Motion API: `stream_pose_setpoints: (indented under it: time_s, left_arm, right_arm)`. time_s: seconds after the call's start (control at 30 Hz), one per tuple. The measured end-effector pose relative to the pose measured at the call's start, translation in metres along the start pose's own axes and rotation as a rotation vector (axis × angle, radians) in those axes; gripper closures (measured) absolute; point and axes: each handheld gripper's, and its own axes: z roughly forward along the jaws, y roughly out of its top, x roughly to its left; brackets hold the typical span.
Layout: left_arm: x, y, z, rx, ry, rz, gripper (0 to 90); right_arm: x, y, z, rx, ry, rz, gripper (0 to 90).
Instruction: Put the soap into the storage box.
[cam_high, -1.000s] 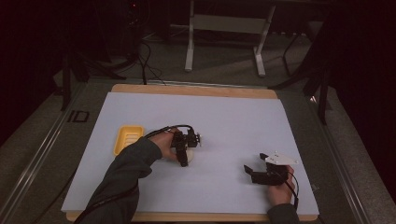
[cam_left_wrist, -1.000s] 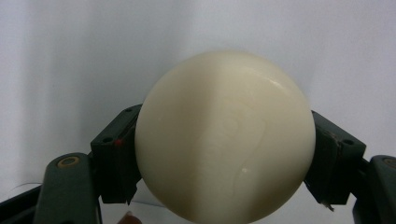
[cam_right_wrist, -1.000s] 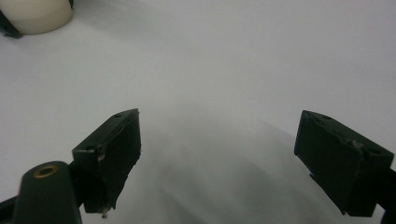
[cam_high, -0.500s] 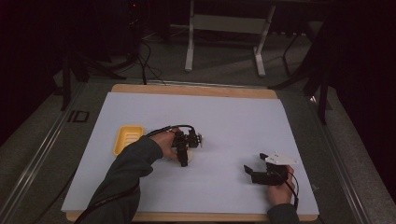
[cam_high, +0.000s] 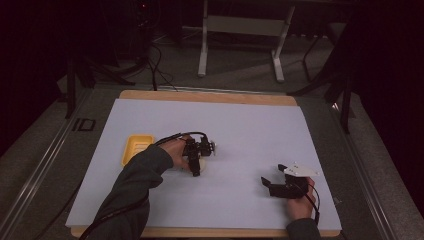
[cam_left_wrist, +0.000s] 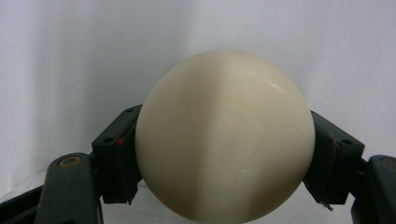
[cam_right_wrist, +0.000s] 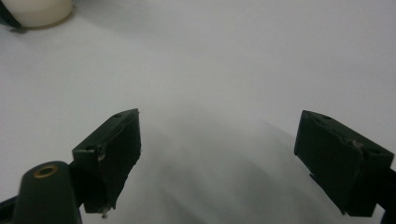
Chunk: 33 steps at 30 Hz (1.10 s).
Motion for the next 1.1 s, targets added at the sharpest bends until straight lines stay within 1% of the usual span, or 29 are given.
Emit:
stream_pose_setpoints:
  time_s: [0.13,0.2,0.47,0.53,0.57,0.67,0.77,0.87,0.97,1.03,1.1]
  left_arm:
    - [0.002,-0.001,-0.003,0.002,0.007,0.001,25.5]
    - [0.003,-0.003,-0.005,0.001,0.007,-0.008,25.5]
    - [0.005,-0.008,-0.009,0.004,0.012,-0.022,25.5]
    - [0.006,-0.010,-0.010,0.005,0.015,-0.022,25.5]
    - [0.007,-0.011,-0.011,0.009,0.024,-0.027,25.5]
    - [0.008,-0.013,-0.013,0.014,0.027,-0.030,25.5]
    - [0.010,-0.016,-0.016,0.008,0.030,-0.043,25.5]
    - [0.011,-0.018,-0.018,0.006,0.033,-0.047,25.5]
    - [0.013,-0.021,-0.020,-0.002,0.033,-0.063,25.5]
    - [0.014,-0.022,-0.022,-0.001,0.038,-0.059,25.5]
    - [0.015,-0.023,-0.024,-0.007,0.041,-0.067,25.5]
  right_arm:
    - [0.000,0.000,0.000,0.000,0.000,0.001,14.6]
    - [0.000,0.000,0.000,0.000,0.000,0.000,14.6]
    - [0.000,0.000,0.000,0.000,0.000,0.000,14.6]
    - [0.000,0.000,0.000,0.001,0.000,0.000,14.6]
    - [0.000,0.000,0.000,0.000,0.000,0.001,14.6]
    - [0.000,0.000,0.000,-0.001,0.000,0.002,14.6]
    - [0.000,0.000,0.000,-0.002,0.000,0.002,14.6]
    - [0.000,0.000,0.000,-0.002,0.000,0.001,14.6]
    - [0.000,0.000,0.000,-0.003,0.000,0.003,14.6]
    - [0.000,0.000,0.000,-0.002,0.000,0.003,14.6]
    - [0.000,0.000,0.000,-0.003,0.000,0.003,14.6]
